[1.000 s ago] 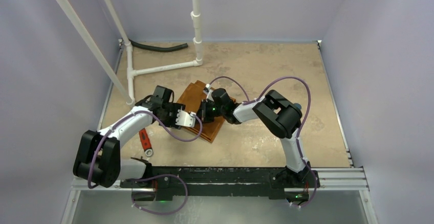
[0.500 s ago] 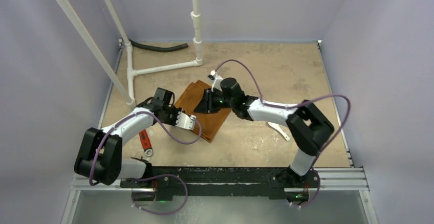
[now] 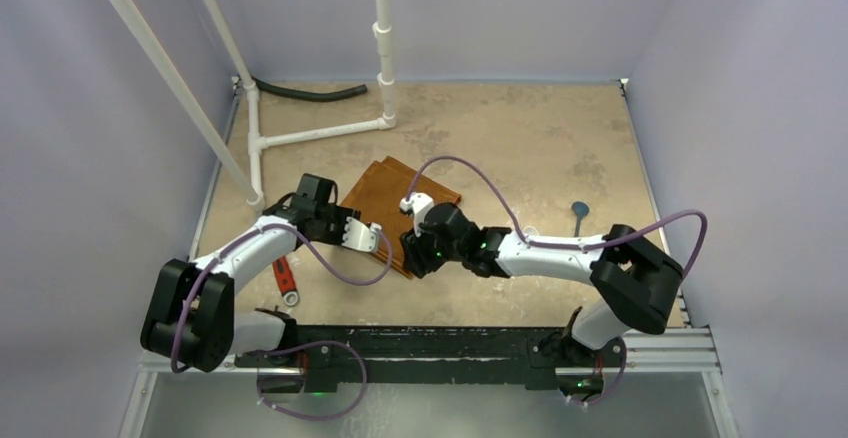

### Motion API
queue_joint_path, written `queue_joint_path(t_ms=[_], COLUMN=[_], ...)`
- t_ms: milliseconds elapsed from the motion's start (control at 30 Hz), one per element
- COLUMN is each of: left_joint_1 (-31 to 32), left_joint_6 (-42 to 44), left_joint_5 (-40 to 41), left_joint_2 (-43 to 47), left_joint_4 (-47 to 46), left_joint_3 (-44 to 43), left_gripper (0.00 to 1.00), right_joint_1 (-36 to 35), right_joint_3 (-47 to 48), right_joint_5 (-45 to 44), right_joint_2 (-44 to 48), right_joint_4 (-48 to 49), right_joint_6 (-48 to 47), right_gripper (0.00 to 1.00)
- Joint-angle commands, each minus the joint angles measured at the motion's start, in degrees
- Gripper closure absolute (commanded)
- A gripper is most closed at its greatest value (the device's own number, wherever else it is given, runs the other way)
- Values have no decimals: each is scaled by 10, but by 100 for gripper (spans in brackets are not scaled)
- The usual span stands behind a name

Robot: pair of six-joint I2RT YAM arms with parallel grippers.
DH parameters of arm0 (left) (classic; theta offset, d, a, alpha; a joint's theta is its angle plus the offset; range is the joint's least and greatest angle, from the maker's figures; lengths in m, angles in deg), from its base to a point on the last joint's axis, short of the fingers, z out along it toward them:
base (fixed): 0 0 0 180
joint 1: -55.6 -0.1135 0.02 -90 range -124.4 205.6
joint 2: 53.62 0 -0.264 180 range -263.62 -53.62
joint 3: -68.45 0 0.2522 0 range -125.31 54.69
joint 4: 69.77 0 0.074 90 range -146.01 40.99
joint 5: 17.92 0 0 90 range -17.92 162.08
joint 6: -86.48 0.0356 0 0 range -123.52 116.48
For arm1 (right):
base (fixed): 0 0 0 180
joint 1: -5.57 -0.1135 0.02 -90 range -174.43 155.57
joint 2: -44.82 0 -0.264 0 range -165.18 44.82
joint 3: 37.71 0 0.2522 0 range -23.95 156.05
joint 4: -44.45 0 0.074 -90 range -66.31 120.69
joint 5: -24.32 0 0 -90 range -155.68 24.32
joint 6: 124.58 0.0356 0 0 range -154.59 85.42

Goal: Fold the napkin into a case and place the utensils inside
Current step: Smooth out the top corner of the smaller-rectangle-folded napkin at the center of the board, then pick up the upper triangle-folded napkin from the center of the board.

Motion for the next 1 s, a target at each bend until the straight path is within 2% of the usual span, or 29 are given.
queue_joint_path(t_ms=[0,100,267,367,633,833,967], left_joint_1=[-7,-11,-68,-89,-109,-111,-111], left_joint_6=[4,5,50,73,51,98,120], left_joint_5=[-25,-30,-97,-108,-122,-167,-169], left_joint_2=[25,30,56,57,25,29,13], left_joint_4=[-26,-5,44,48,-4,39,34], left_joint_3=[11,1,2,6,2,-8,-3], left_gripper=[59,57,55,54,51,48,47], right_joint_1=[-60,-97,-113,-113,-114,-113,-114], right_joint_3=[15,16,21,30,53,61,47], right_joint_5=[-86,-102,-104,-113,-124,-128,-132], right_joint_2=[4,-3,-35,-59,-85,-88,-64], right_joint_4=[-18,-13,-11,-14,-61,-107,-108], right_joint_6=[-117,-154,-165,-166,-139,-125,-145], right_gripper=[47,45,41,39,40,41,41])
